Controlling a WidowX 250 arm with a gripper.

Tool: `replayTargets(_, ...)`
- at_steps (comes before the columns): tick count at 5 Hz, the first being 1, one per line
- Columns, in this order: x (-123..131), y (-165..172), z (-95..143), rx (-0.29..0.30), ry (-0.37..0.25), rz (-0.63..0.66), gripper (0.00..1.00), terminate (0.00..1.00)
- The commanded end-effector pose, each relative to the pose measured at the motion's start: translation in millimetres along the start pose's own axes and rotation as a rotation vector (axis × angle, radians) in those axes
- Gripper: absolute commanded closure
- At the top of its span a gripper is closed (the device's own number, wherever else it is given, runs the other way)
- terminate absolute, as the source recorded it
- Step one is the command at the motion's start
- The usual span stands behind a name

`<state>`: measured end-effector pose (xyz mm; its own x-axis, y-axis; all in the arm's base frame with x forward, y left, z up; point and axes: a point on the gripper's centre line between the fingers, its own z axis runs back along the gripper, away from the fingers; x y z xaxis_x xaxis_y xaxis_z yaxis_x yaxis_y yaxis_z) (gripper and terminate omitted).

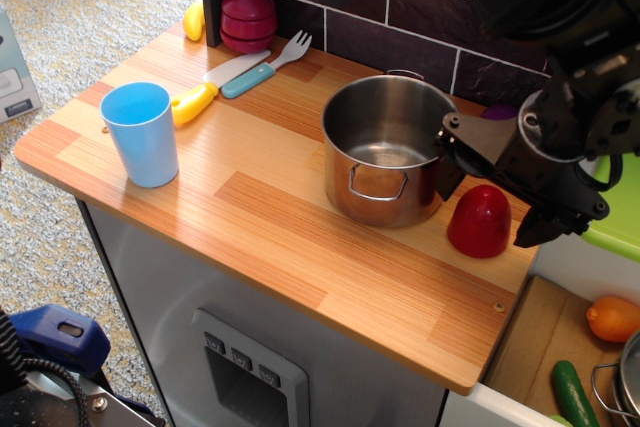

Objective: Put sweet potato in pot

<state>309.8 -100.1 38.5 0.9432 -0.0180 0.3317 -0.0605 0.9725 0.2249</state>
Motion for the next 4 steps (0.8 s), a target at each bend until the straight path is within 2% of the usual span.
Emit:
replayTargets(1,6,-3,-6,-0.038,-0.033,0.035,0.00,0.00)
replayTargets(3,-5,-7,-34,-0.091,-0.036,0.059,0.00,0.00)
replayTargets(4,-7,-10,-38,-0.082,-0.036,0.075,1.00,0.00)
